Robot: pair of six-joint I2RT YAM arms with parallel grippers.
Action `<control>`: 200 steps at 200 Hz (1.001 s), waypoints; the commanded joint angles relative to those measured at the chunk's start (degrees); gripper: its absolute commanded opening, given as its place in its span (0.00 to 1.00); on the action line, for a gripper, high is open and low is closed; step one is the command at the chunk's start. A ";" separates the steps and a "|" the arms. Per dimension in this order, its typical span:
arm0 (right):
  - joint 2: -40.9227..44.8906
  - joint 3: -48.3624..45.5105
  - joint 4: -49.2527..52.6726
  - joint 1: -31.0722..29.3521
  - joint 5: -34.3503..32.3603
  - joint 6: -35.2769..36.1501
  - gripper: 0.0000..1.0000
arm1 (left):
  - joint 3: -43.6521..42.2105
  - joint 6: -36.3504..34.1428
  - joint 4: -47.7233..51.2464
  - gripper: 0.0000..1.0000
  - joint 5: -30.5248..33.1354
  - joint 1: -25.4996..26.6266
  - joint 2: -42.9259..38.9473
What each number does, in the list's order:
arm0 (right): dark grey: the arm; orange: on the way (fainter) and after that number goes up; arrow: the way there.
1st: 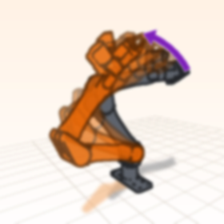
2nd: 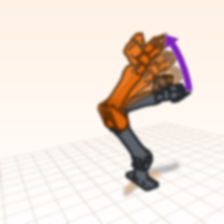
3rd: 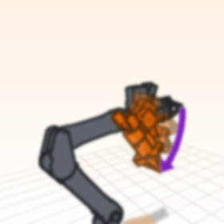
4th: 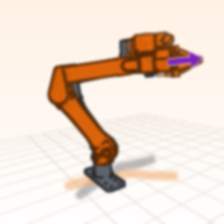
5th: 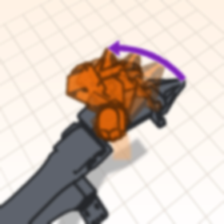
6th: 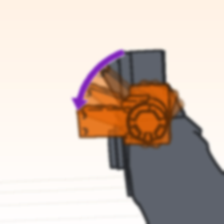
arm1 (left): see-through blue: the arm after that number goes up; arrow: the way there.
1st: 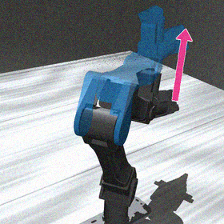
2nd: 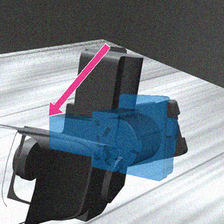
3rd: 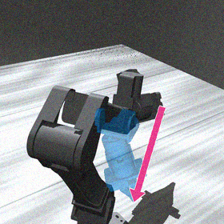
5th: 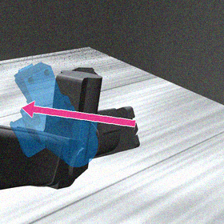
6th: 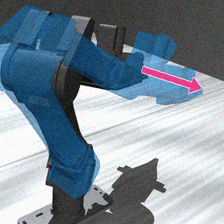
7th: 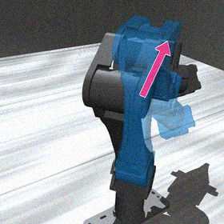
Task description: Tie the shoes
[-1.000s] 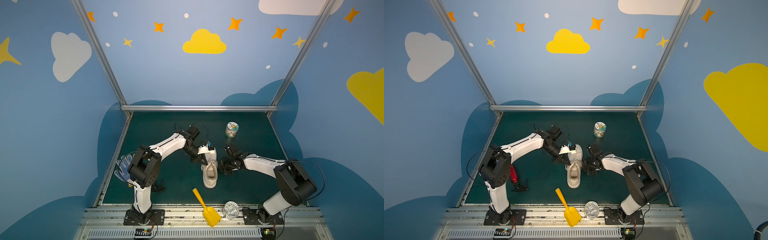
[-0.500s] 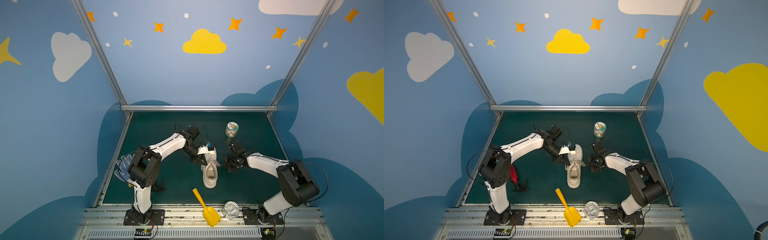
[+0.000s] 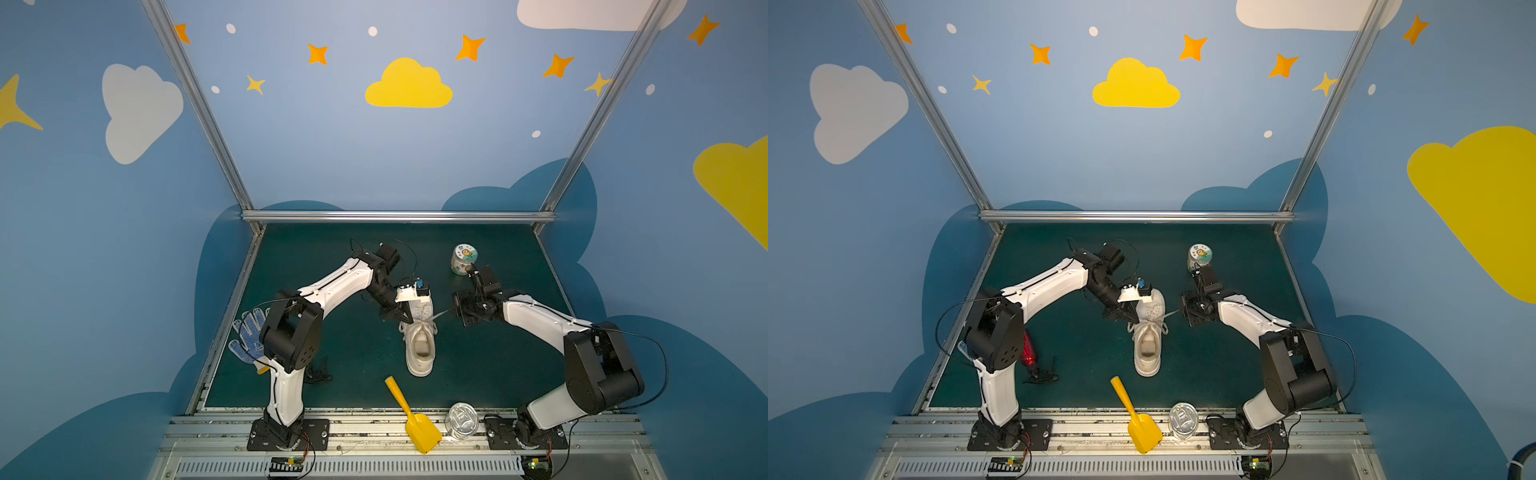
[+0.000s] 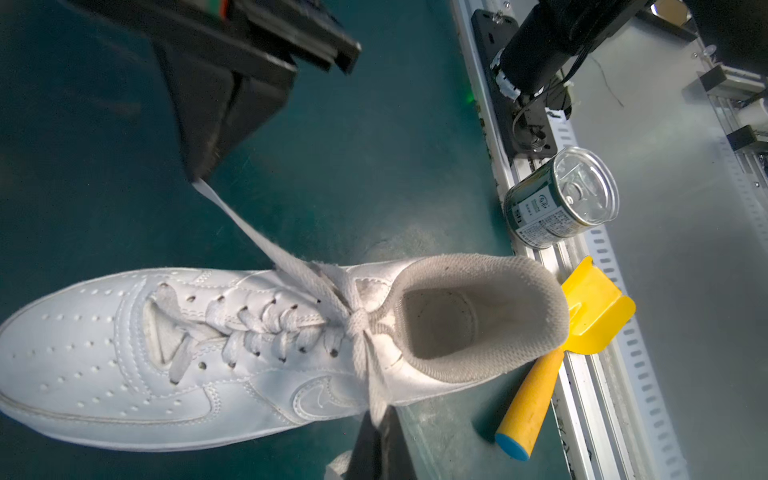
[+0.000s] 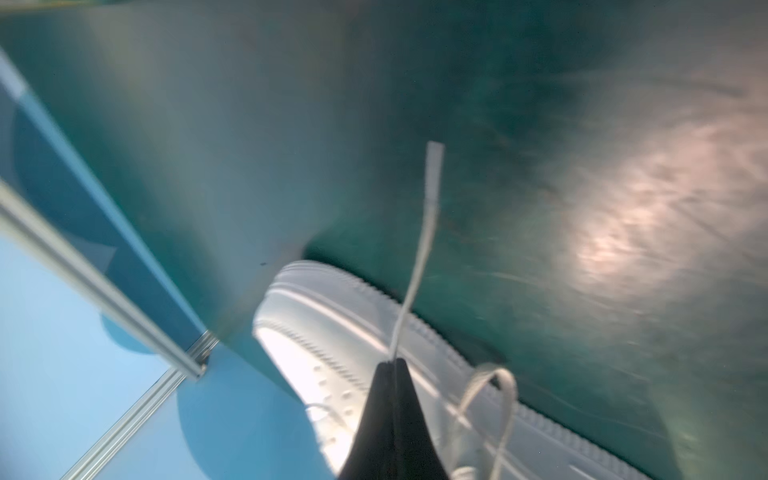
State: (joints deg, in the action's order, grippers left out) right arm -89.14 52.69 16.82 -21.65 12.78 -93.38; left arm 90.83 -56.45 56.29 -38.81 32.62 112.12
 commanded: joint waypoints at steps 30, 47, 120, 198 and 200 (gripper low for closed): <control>-8.46 7.91 -1.02 2.20 6.53 9.97 0.00 | 3.46 -1.85 2.86 0.03 1.61 -0.35 2.88; -12.44 10.07 -0.91 2.79 10.29 11.45 0.00 | 3.56 -1.89 2.42 0.03 1.88 -0.37 3.19; -5.95 10.90 2.49 3.17 9.98 34.22 0.26 | 5.83 -2.42 2.98 0.03 1.91 -0.96 5.35; 21.79 -10.87 -14.71 0.41 5.92 73.89 0.32 | 5.03 -2.22 1.38 0.03 1.47 -1.24 5.51; 22.47 -11.58 -15.72 0.21 6.29 75.11 0.32 | 4.97 -2.19 1.30 0.03 1.43 -1.22 5.47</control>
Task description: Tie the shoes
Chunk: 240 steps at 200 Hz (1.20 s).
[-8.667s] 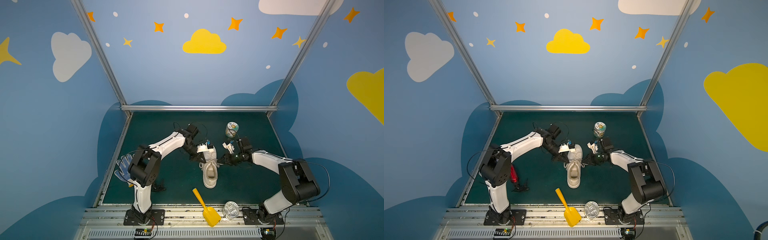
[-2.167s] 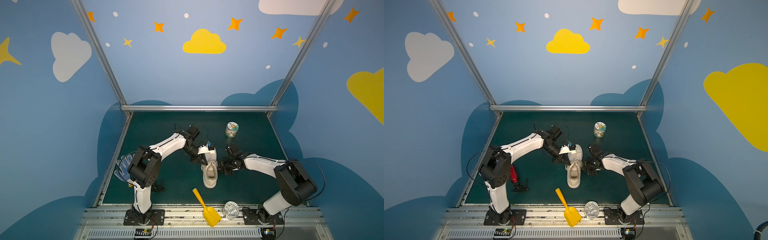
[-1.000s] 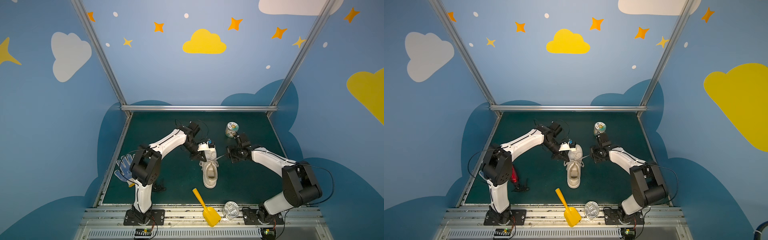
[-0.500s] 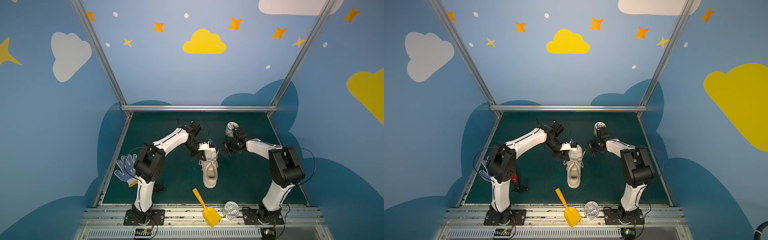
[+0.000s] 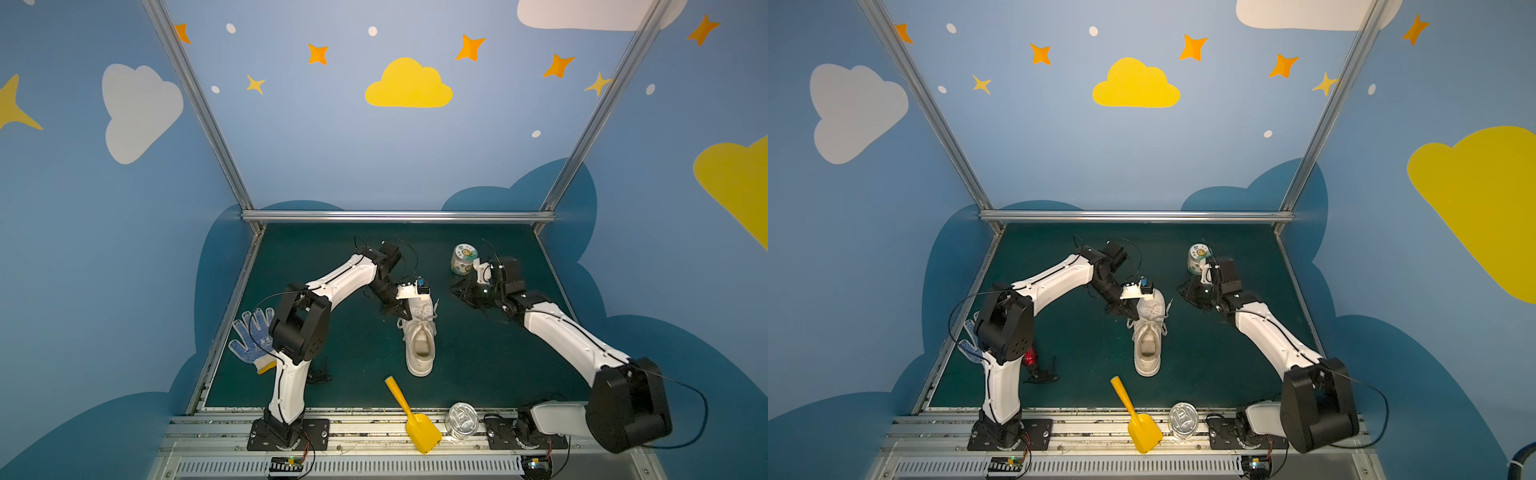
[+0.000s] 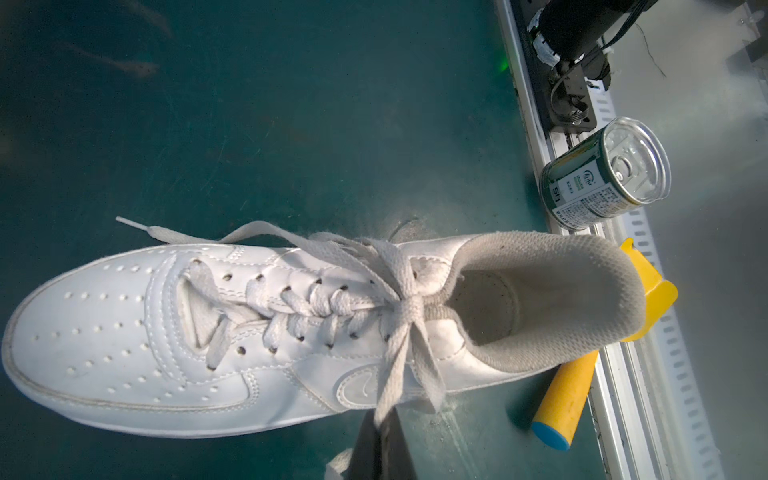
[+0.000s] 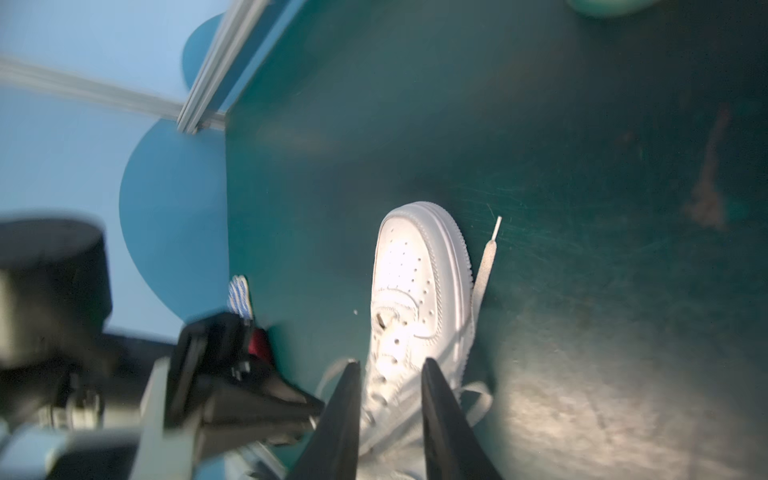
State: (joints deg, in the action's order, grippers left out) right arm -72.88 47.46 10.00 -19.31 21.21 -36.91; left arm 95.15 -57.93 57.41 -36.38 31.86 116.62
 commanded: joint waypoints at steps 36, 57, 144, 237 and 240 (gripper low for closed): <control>8.81 -16.36 -21.42 -2.00 0.65 26.37 0.39 | -0.35 -0.49 -0.71 0.03 -0.38 -0.44 0.58; 9.10 -14.97 -17.16 -1.87 5.18 29.12 0.46 | -1.00 -0.33 -1.32 0.03 -0.36 -0.38 0.27; -4.72 -5.03 -0.33 -1.21 27.92 46.26 0.47 | -1.35 -1.48 -0.24 0.03 0.86 -0.48 -0.34; -7.24 -5.26 -1.04 -1.09 23.91 38.87 0.37 | -1.03 -1.92 0.19 0.03 0.61 -0.83 -0.03; -7.27 -5.15 -1.23 -1.00 23.91 38.65 0.37 | -0.94 -1.94 0.24 0.03 0.61 -0.83 -0.04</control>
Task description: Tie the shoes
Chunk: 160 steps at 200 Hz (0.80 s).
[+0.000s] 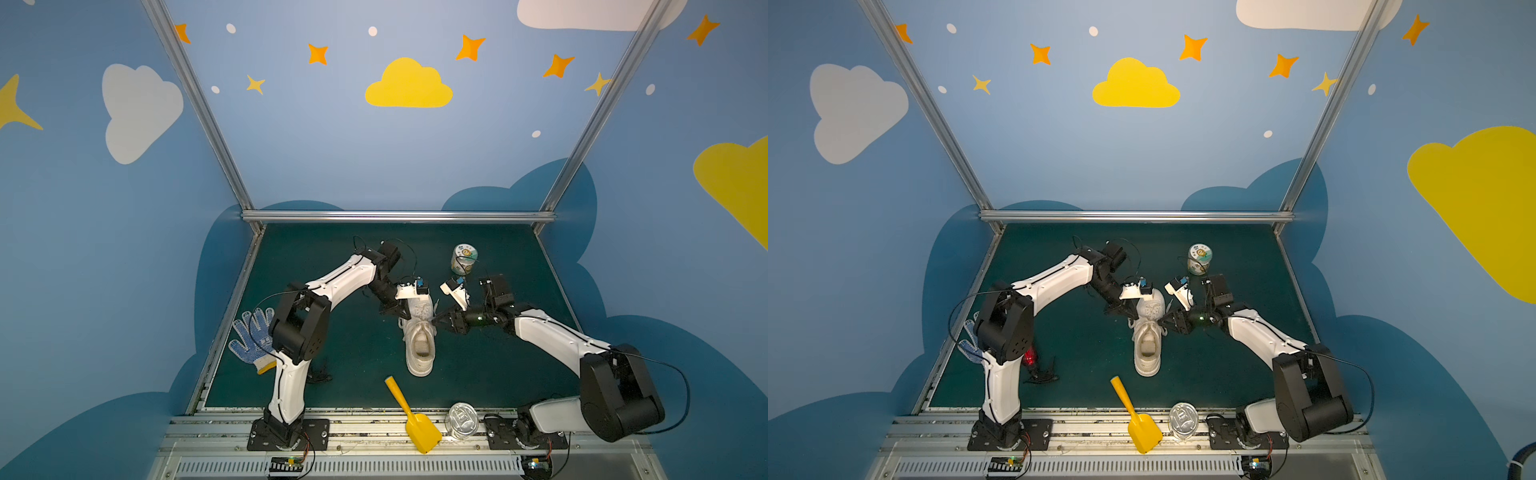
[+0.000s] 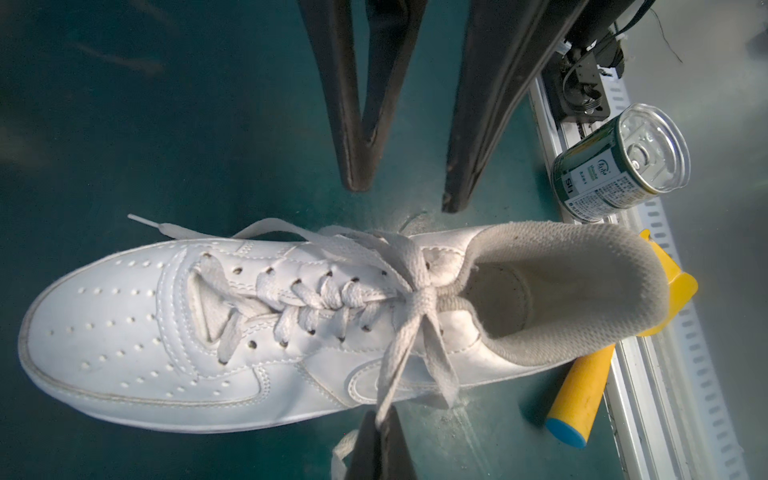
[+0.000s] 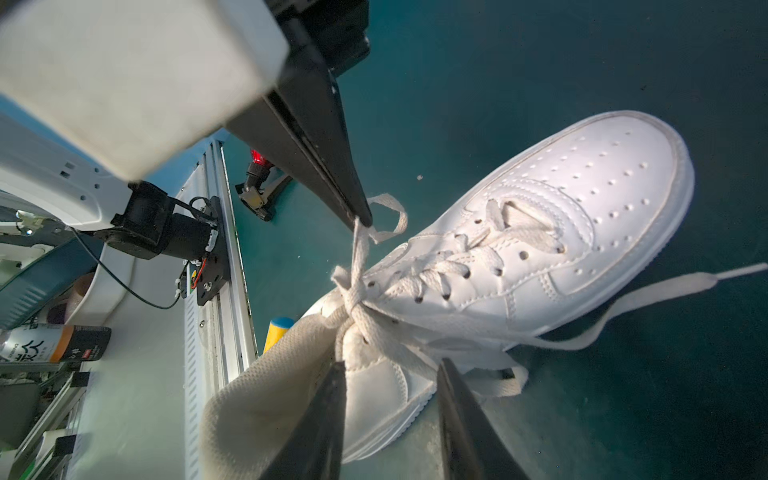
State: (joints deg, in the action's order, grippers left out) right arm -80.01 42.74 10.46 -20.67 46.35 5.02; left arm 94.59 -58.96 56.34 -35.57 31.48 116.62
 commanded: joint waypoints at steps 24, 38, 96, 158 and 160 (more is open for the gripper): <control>-1.77 0.34 -2.84 0.36 -1.08 -5.60 0.39 | -0.19 -0.98 1.42 0.03 -0.47 -0.46 0.10; -2.81 0.60 -2.55 0.36 -0.27 -6.02 0.40 | 0.03 -0.98 1.57 0.03 -0.54 -0.46 0.02; -2.51 -1.51 -6.35 0.35 2.19 -8.63 0.47 | -0.02 -0.81 1.58 0.03 -1.28 -0.13 0.42; -4.73 -0.73 -5.72 0.28 3.82 -8.58 0.47 | 0.83 -0.28 1.69 0.03 -1.28 0.33 0.89; -4.85 -0.73 -5.76 0.28 3.88 -8.61 0.47 | 0.81 -0.28 1.68 0.03 -1.30 0.33 0.89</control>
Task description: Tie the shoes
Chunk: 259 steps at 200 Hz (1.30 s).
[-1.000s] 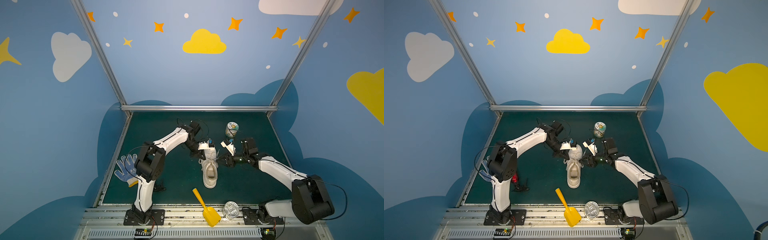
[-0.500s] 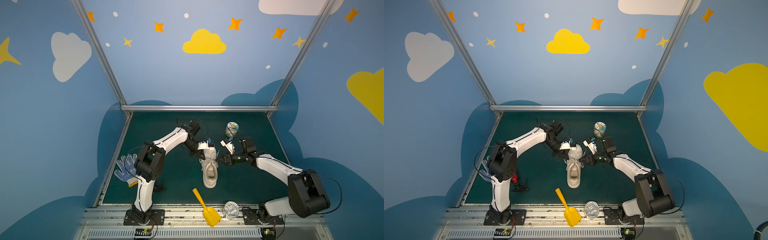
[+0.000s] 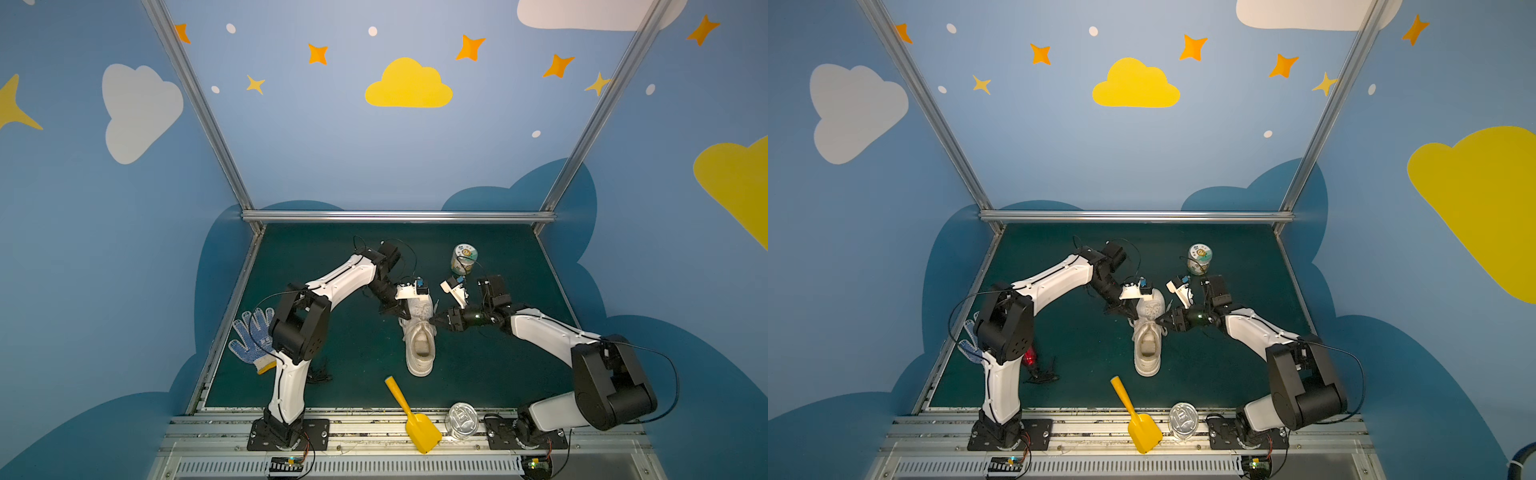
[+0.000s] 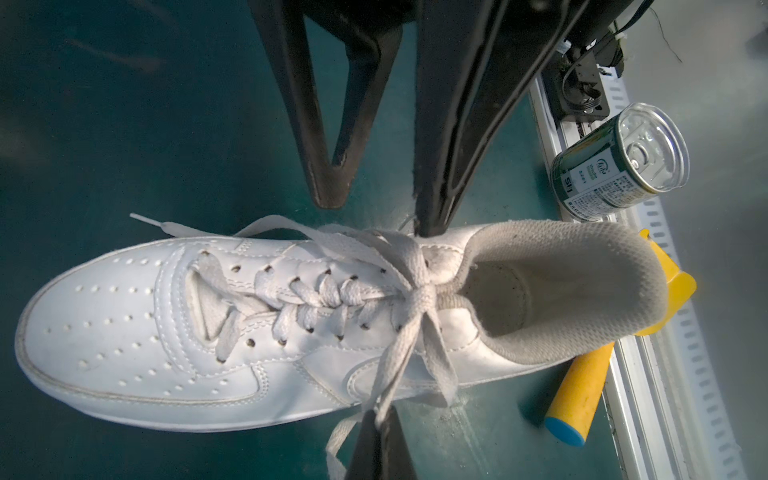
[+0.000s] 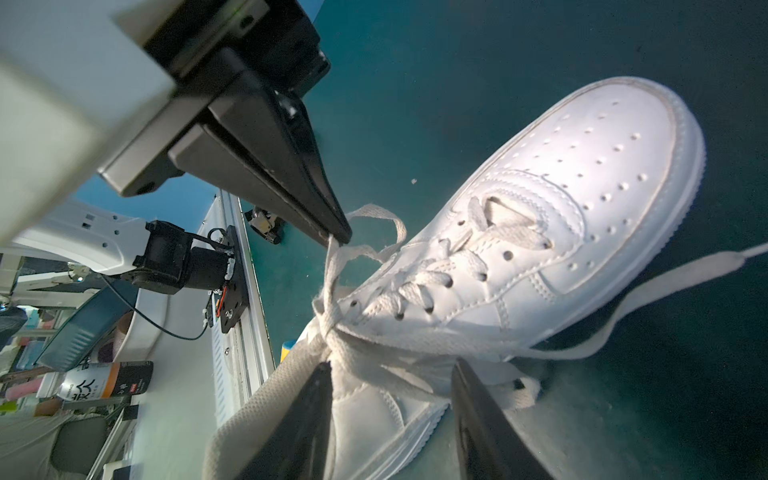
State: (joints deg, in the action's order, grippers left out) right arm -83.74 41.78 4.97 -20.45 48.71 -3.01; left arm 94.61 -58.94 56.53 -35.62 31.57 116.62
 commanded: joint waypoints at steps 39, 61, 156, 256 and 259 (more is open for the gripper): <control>-1.85 0.14 -0.11 -0.17 2.08 -0.71 0.47 | 0.79 -0.30 1.71 0.03 -1.12 0.34 0.82; -1.98 0.28 -0.23 -0.38 3.12 -0.21 0.47 | 0.67 -0.31 1.73 0.03 -1.02 0.42 0.76; -2.27 1.14 1.50 -0.84 2.45 0.81 0.51 | 0.40 -0.22 1.74 0.03 -1.04 0.42 0.62; -5.50 3.84 2.67 -0.47 2.34 1.95 0.57 | 0.31 0.07 1.82 0.03 -1.30 0.60 0.72; -5.55 3.85 2.62 -0.47 2.48 1.95 0.58 | 0.31 0.19 1.77 0.03 -1.35 0.60 0.78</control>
State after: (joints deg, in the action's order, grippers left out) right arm -88.01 43.88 6.35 -21.08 50.72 -2.44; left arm 94.61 -58.74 56.75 -35.59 32.01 116.62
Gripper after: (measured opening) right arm 0.572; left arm 0.047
